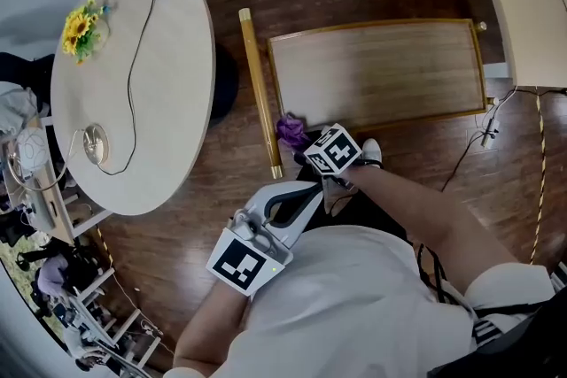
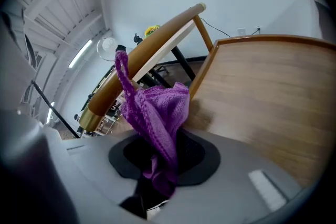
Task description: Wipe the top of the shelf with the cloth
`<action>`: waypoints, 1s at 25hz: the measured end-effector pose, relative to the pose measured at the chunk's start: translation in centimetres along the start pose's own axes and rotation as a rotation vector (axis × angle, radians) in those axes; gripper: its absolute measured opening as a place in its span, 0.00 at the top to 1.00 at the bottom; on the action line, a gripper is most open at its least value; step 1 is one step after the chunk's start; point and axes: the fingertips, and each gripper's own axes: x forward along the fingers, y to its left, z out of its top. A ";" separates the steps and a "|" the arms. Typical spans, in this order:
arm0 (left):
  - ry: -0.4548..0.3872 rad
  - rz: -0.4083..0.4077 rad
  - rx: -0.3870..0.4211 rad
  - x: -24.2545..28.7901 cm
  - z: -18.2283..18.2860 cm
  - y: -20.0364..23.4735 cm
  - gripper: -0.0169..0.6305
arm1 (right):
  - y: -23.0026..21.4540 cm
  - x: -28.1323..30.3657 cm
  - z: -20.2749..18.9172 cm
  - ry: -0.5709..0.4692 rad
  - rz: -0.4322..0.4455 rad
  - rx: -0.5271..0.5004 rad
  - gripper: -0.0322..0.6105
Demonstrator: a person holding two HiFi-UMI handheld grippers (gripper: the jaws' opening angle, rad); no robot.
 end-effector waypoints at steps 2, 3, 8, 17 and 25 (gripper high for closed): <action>-0.001 -0.013 -0.019 0.1 -0.2 0.1 0.95 | -1.2 -0.9 -0.7 0.001 -0.026 0.011 0.80; -0.002 -0.023 -0.024 0.3 -0.1 0.1 0.95 | -1.9 -1.6 -1.0 -0.001 -0.040 0.019 0.80; -0.003 -0.065 -0.013 2.1 0.4 -0.8 0.95 | -5.4 -5.6 -3.1 -0.020 -0.107 0.061 0.80; -0.006 -0.113 0.015 5.9 2.0 -3.5 0.95 | -13.0 -15.1 -8.6 -0.046 -0.250 0.151 0.80; 0.004 -0.143 0.046 9.2 3.2 -6.2 0.95 | -20.8 -25.0 -14.1 -0.044 -0.398 0.209 0.80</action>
